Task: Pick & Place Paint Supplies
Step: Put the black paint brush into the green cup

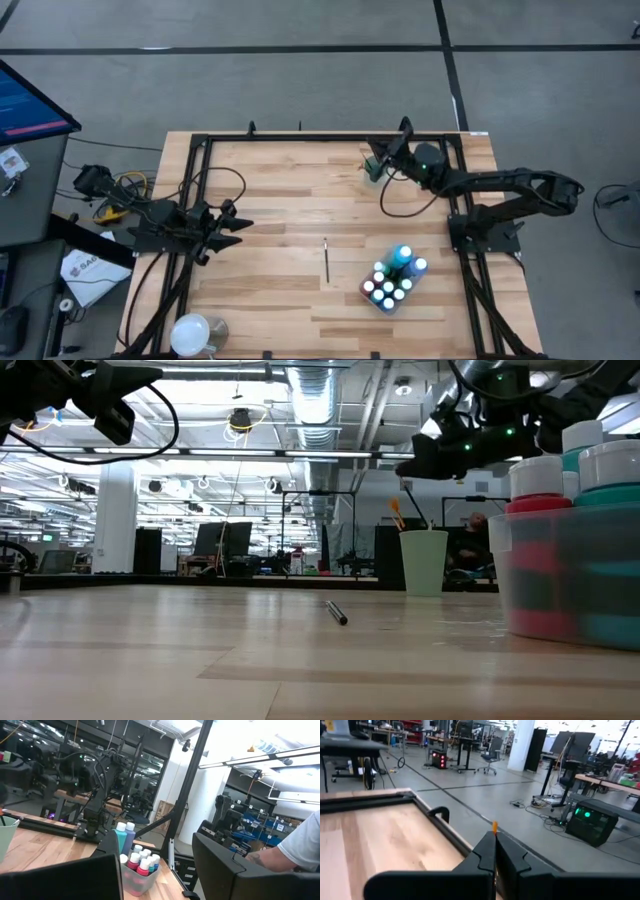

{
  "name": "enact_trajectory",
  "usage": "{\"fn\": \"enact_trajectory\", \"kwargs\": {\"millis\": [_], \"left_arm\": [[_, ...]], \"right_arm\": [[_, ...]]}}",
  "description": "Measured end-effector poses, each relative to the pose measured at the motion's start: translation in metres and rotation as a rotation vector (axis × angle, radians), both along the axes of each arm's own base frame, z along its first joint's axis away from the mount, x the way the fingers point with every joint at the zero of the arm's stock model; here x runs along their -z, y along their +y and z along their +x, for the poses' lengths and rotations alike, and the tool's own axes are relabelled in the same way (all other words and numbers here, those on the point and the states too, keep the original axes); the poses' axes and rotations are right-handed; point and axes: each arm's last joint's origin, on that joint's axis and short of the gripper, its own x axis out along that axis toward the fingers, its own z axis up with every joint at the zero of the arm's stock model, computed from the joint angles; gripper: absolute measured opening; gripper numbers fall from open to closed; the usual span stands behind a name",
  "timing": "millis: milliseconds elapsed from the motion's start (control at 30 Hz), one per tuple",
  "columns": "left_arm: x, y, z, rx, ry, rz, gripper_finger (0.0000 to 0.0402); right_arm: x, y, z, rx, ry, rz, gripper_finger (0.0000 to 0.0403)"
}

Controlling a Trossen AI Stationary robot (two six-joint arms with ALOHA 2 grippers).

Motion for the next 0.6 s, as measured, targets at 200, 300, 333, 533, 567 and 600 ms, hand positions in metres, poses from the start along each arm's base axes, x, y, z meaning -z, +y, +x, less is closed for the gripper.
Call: {"fn": "enact_trajectory", "kwargs": {"millis": [200,300,333,533,567,600], "left_arm": [[0.000,0.000,0.000,0.000,0.000,0.000,0.0132],[0.000,0.000,0.000,0.000,0.000,0.000,0.0132],[0.000,0.000,0.000,0.000,0.000,0.000,0.0132],[0.000,0.000,0.000,0.000,0.000,0.000,0.0132],[0.000,0.000,0.000,0.000,-0.001,0.000,0.0132],[0.000,0.000,0.000,0.000,0.000,0.000,0.0132]], "right_arm": [[0.002,0.001,-0.001,0.000,0.000,0.001,0.0015],[-0.001,0.002,-0.001,-0.005,-0.026,-0.001,0.0035],[-0.002,0.003,-0.001,-0.008,-0.032,-0.003,0.0043],[-0.011,0.014,-0.001,-0.041,-0.071,-0.006,0.0097],[-0.015,0.018,0.001,-0.058,-0.087,0.007,0.0106],[-0.021,0.023,0.003,-0.080,-0.100,0.020,0.0114]]}}
